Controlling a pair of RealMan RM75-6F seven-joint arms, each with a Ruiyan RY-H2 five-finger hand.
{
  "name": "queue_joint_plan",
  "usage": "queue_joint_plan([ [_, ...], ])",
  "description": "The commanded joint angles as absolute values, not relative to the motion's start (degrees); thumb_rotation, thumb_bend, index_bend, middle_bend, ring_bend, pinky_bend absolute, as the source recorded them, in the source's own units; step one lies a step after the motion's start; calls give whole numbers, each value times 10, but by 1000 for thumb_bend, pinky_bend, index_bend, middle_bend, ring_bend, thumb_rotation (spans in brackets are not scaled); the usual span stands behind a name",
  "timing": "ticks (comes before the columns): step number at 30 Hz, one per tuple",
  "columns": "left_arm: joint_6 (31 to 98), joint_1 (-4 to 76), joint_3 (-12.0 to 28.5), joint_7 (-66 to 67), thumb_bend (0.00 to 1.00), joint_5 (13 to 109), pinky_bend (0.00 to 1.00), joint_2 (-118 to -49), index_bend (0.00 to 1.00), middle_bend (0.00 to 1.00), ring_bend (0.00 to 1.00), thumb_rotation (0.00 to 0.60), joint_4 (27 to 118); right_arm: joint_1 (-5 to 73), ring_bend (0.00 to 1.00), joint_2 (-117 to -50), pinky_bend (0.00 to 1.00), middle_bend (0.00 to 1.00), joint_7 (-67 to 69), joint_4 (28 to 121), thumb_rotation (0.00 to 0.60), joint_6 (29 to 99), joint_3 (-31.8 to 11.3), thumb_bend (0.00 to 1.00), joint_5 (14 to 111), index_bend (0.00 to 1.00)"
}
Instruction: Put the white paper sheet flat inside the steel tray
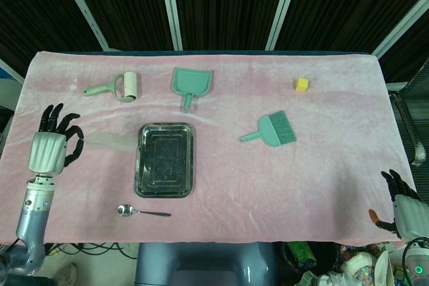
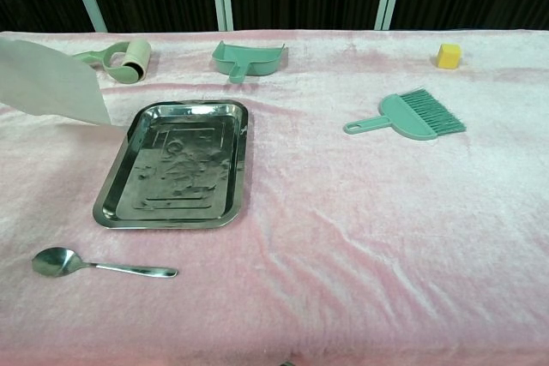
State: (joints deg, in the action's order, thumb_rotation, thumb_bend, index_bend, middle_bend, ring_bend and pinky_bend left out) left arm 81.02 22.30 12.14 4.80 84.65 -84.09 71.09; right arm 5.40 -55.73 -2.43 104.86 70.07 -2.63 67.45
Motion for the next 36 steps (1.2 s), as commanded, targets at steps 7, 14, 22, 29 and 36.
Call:
queue_joint_plan([
  [7,771,247,82,81,483,862,31,-892,611,268,12,600,737,55,94,-553,152,6,-23,1050,600,697,-26,250,671,0],
  [14,785,237,43,102,483,890,30,-932,613,271,12,600,729,56,94,-552,152,6,-21,1050,600,694,-24,250,672,0],
  [22,788,246,25,124,483,923,30,-956,621,280,14,600,682,57,94,-550,151,6,-17,1052,600,692,-24,250,671,0],
  [29,746,249,22,165,483,897,30,-967,622,283,16,600,689,57,94,-549,151,6,-21,1052,600,692,-23,250,670,0],
  [36,727,238,39,217,480,839,30,-989,622,287,18,600,751,58,94,-550,152,7,-24,1051,600,692,-22,250,670,0],
])
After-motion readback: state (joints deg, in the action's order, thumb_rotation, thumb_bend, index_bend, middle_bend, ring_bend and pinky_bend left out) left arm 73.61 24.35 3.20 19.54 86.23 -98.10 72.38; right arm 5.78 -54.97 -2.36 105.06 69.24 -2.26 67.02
